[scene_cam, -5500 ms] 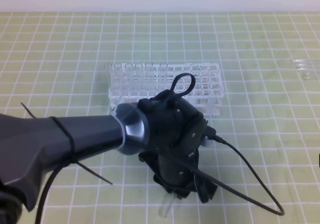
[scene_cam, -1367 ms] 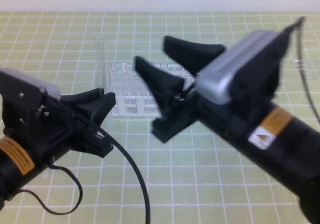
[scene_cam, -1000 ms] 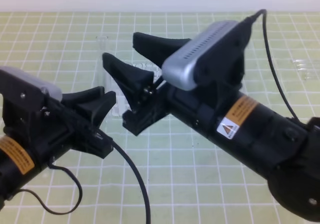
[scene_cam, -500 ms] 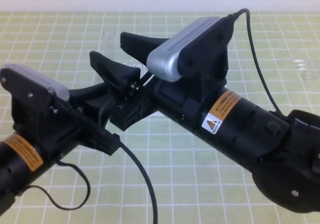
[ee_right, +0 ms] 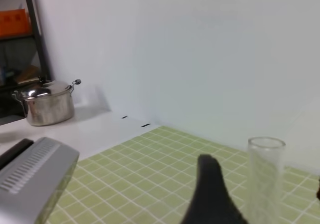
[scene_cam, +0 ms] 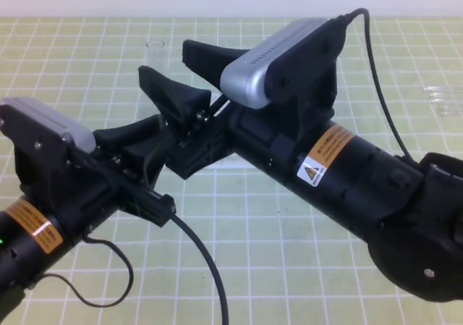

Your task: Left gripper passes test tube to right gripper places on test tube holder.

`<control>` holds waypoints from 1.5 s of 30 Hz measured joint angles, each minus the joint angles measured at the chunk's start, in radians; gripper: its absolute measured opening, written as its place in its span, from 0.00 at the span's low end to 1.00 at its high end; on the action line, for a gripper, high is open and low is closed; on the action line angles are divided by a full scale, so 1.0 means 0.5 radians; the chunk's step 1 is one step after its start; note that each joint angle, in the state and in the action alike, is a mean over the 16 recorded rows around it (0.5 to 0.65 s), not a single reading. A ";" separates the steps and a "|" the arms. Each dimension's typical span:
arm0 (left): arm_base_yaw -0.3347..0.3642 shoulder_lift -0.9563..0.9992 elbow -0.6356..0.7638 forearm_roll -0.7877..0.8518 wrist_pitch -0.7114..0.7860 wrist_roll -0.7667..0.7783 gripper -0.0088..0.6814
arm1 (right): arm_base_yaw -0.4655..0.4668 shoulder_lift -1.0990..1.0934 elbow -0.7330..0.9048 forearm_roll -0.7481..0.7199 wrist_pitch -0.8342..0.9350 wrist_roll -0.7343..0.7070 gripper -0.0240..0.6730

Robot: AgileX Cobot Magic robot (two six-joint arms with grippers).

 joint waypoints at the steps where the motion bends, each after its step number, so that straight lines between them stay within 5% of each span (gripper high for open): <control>1: 0.000 0.000 0.000 0.001 0.003 -0.001 0.05 | -0.001 0.004 -0.007 0.000 0.002 0.000 0.62; 28: 0.000 0.001 0.006 0.004 0.009 0.022 0.07 | -0.002 0.168 -0.140 -0.010 0.051 0.000 0.61; 45: 0.000 0.000 0.006 0.016 0.018 0.074 0.09 | -0.002 0.169 -0.140 -0.010 0.046 0.000 0.48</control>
